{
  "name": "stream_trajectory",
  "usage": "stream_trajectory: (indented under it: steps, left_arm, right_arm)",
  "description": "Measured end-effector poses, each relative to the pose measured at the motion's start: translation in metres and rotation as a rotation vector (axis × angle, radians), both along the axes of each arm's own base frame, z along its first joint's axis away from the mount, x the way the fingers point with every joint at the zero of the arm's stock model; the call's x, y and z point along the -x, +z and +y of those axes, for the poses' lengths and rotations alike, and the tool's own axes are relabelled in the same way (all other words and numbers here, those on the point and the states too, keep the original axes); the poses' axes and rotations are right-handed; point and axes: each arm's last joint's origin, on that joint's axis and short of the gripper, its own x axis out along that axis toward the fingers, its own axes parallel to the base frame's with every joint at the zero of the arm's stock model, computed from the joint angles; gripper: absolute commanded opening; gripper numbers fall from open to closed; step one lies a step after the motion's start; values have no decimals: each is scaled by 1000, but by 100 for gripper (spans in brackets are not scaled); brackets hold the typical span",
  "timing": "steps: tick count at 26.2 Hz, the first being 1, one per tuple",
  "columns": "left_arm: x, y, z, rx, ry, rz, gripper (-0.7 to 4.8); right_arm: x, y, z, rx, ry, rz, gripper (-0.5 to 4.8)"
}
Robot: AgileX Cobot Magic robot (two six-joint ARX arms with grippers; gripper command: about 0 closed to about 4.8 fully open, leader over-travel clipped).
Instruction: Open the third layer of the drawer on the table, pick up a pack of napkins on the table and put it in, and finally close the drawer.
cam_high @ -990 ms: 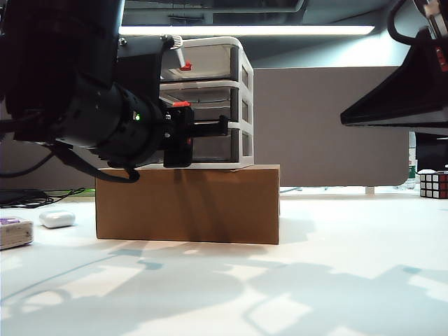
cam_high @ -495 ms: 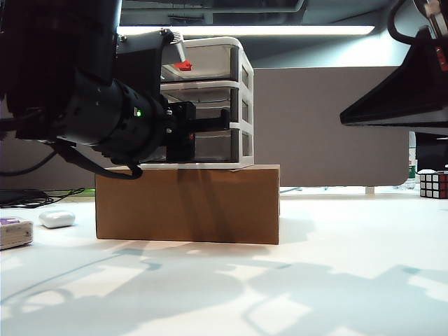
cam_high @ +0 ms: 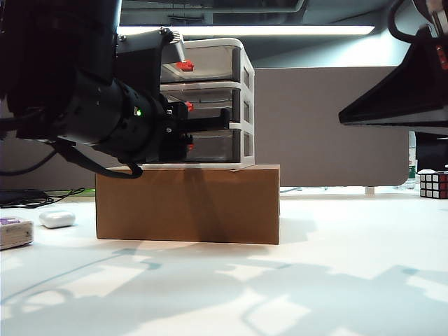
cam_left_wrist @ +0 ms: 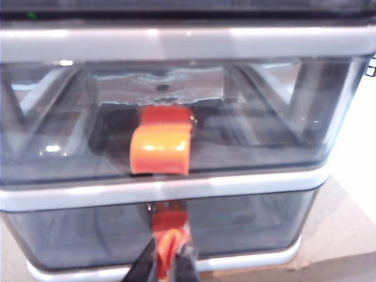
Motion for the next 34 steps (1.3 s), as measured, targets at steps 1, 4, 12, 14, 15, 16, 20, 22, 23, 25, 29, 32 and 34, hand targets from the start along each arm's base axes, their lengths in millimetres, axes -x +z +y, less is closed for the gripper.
stream_trajectory:
  steps: [1,4,12,14,15,16,20,22,23,25,29,32,34]
  left_arm:
    - [0,0,0,0,0,1,-5]
    - [0,0,0,-5,1,5,-6]
    - [15,-4,-9,-16,-9,10,-5]
    - [19,-5,-10,-17,-12,9,-5]
    - [20,-5,-10,-18,-7,9,-5]
    - [22,-5,-10,-20,-5,9,-5]
    - [27,-8,-9,-11,-6,8,-6]
    - [29,-9,-7,4,-5,8,-5]
    - [30,-10,-6,8,-5,7,-5]
    - [33,-11,-6,11,-7,6,-5]
    - [42,-11,-4,9,-13,5,-5]
    - [44,-10,-3,7,-8,5,-5]
    - [44,-10,-3,7,-8,4,-5]
  right_arm:
    - [0,0,0,0,0,0,-6]
    - [0,0,0,0,0,0,-6]
    - [0,-2,0,7,4,18,-6]
    - [1,-2,0,10,3,24,-6]
    - [1,-2,0,10,3,25,-6]
    - [1,-3,0,10,4,26,-6]
    - [1,-3,0,11,4,27,-6]
    - [1,-3,0,11,6,27,-6]
    - [1,-3,0,10,7,27,-6]
    - [1,-3,0,8,17,28,-6]
    - [3,-2,4,4,55,25,-6]
    - [1,3,5,-21,55,-30,-6]
    - [-4,9,7,-33,52,-56,-6]
